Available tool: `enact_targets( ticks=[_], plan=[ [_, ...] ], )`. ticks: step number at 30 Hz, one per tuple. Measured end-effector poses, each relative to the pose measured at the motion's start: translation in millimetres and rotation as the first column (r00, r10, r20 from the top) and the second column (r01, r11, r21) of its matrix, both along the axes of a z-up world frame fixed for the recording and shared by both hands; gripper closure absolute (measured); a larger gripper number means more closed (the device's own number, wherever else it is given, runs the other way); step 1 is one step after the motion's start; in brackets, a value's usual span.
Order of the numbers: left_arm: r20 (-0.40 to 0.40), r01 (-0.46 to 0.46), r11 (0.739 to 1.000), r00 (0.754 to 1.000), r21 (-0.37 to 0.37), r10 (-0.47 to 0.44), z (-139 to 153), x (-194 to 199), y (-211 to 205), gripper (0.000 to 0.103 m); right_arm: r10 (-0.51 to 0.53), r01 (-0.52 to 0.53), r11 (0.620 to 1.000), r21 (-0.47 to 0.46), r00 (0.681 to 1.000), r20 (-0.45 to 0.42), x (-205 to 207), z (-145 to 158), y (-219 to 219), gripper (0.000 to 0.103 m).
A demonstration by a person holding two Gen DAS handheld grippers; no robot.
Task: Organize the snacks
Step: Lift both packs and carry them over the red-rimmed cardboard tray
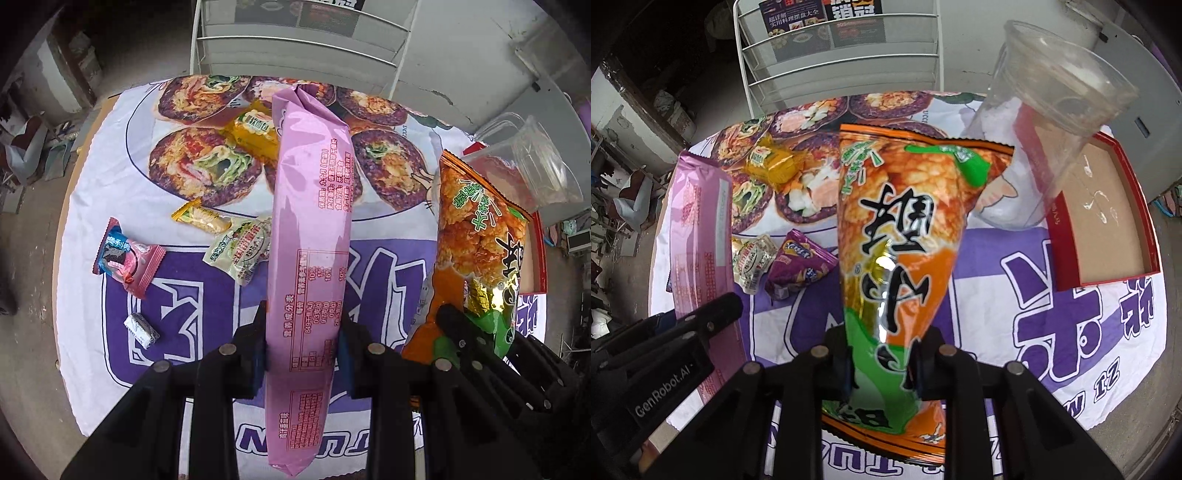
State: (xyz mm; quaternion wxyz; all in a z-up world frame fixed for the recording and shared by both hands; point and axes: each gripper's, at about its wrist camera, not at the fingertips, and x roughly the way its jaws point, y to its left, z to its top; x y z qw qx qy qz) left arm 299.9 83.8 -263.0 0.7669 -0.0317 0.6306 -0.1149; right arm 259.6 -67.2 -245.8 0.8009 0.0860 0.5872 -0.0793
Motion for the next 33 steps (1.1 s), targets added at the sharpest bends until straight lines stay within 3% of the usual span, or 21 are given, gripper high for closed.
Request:
enact_targets(
  ticks=[9,18,25,33],
  plan=[
    [0.147,0.071,0.997,0.987,-0.018,-0.068,62,-15,-77,0.073,-0.043,0.053,0.997,-0.052,0.985,0.168,-32,76,-59,0.081],
    [0.314,0.093,0.995,0.946,-0.017,-0.083,126,-47,-176,0.073,-0.045,0.070,0.994,-0.082,0.959,0.281,-56,138,-156,0.081],
    [0.350,0.149,0.989,0.927,-0.012,-0.136,131,-42,-277,0.073,-0.087,0.117,0.988,-0.098,0.959,0.269,-58,135,-259,0.081],
    [0.267,0.185,0.983,0.948,-0.018,-0.173,78,-9,-385,0.073,-0.116,0.140,0.984,-0.114,0.975,0.190,-30,85,-363,0.081]
  ],
)
